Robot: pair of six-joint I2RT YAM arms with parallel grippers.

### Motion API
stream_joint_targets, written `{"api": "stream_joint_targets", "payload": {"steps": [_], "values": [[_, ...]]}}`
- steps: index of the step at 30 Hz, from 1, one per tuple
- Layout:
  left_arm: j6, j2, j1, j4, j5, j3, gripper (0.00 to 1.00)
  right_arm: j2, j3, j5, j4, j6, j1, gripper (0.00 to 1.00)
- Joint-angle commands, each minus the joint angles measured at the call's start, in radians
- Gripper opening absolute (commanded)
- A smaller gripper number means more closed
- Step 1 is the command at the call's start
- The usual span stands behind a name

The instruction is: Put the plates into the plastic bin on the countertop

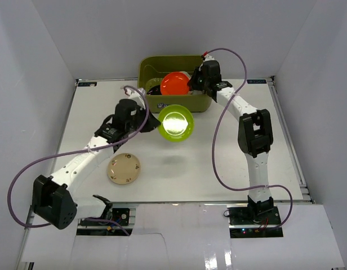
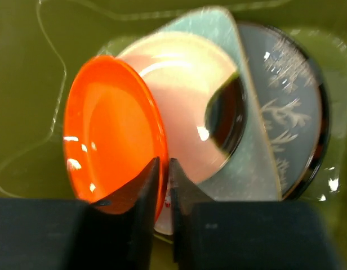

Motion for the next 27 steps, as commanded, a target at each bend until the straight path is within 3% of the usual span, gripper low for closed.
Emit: {"api": "stream_joint_targets", "payload": {"steps": [1,2,5,7,11,12,16,17,20,25,27], "values": [[0.04,-0.012,0.074,-0.045,-0.01,0.127,0.0,-0.065,-0.026,-0.004,0.042,-0.017,0.006,0.21],[0.035,0.014,0.093,-0.04,0.001,0.153,0.0,-0.072,-0.023,0.008,0.037,-0.018,0.003,0.35],[0.006,0.08,0.159,0.008,0.026,0.253,0.0,-0.145,-0.032,-0.001,0.029,-0.021,-0.004,0.57],[-0.02,0.127,0.206,0.022,0.058,0.335,0.0,-0.199,-0.074,0.002,0.035,-0.021,-0.012,0.65],[-0.039,0.298,0.24,0.027,0.072,0.516,0.0,-0.366,-0.24,0.016,0.061,-0.021,-0.029,0.66],[-0.039,0.377,0.24,0.023,0.073,0.558,0.0,-0.45,-0.299,0.017,0.08,-0.023,-0.03,0.64],[-0.037,0.603,0.243,-0.025,0.089,0.836,0.0,-0.671,-0.685,-0.032,0.25,0.044,-0.029,0.08],[-0.042,0.649,0.245,-0.046,0.107,0.883,0.0,-0.747,-0.853,-0.082,0.349,0.096,-0.021,0.08],[-0.039,0.807,0.245,-0.1,0.109,1.039,0.0,-0.847,-1.072,-0.098,0.42,0.12,0.029,0.08],[-0.01,0.927,0.245,-0.123,0.06,1.119,0.01,-0.901,-1.189,-0.116,0.413,0.123,0.13,0.08],[-0.002,0.935,0.246,-0.139,0.066,1.135,0.18,-0.888,-1.194,-0.09,0.411,0.126,0.212,0.11]]}}
